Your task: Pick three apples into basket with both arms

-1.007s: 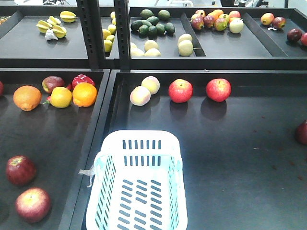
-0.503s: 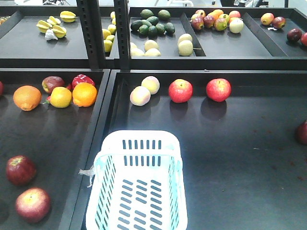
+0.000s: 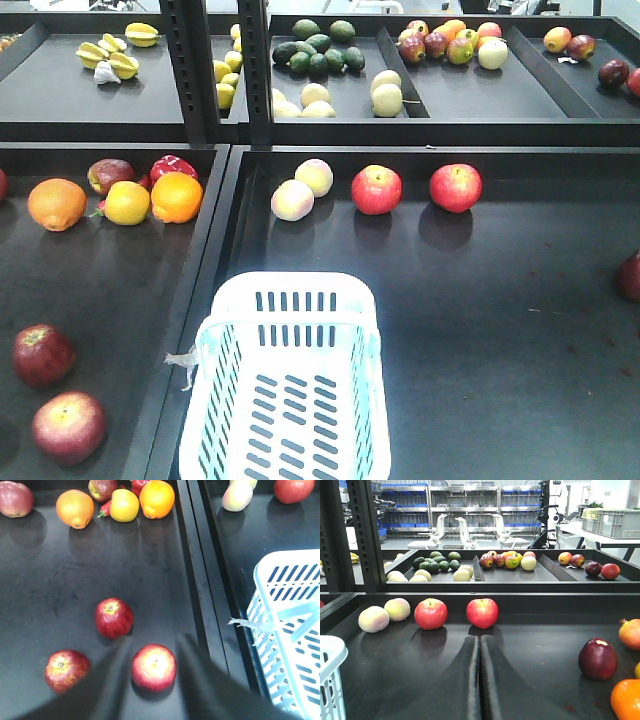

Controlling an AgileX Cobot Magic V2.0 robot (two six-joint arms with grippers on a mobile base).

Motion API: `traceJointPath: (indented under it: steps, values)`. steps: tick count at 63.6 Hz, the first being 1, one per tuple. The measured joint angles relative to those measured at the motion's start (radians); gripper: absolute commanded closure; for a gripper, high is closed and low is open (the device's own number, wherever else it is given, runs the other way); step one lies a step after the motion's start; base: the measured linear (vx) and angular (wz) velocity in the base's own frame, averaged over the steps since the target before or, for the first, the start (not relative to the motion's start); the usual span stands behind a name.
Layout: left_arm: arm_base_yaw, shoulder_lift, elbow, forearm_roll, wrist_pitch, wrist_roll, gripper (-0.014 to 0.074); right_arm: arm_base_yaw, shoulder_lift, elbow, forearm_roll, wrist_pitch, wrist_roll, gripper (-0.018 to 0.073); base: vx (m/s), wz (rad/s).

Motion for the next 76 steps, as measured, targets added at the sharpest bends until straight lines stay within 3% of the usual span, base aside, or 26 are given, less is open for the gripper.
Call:
traceJointPath:
  steps: [9,20,27,40,48,64,76]
  values:
    - [0.0,0.0,0.0,0.0,0.002,0.024,-0.0064,0.0,0.0,0.0,0.0,0.0,0.0,0.0568,0.0,0.0]
    - [-0.004,0.0,0.0,-0.028,-0.025,0.165,-0.0071,0.0,0.0,0.0,0.0,0.0,0.0,0.0568,0.0,0.0]
    - [-0.024,0.03,-0.001,-0.143,-0.068,0.349,-0.0043,0.0,0.0,0.0,0.0,0.0,0.0,0.0568,0.0,0.0]
    - [-0.086,0.169,-0.001,-0.378,-0.095,0.781,-0.0028,0.0,0.0,0.0,0.0,0.0,0.0,0.0568,0.0,0.0]
    - [-0.142,0.27,-0.001,-0.459,-0.157,0.951,-0.0028,0.0,0.0,0.0,0.0,0.0,0.0,0.0568,0.0,0.0]
    - [-0.278,0.442,-0.048,-0.469,-0.248,1.129,-0.0024,0.0,0.0,0.0,0.0,0.0,0.0,0.0568,0.0,0.0]
    - [-0.358,0.562,-0.124,-0.468,-0.267,1.21,-0.0011,0.0,0.0,0.0,0.0,0.0,0.0,0.0568,0.0,0.0]
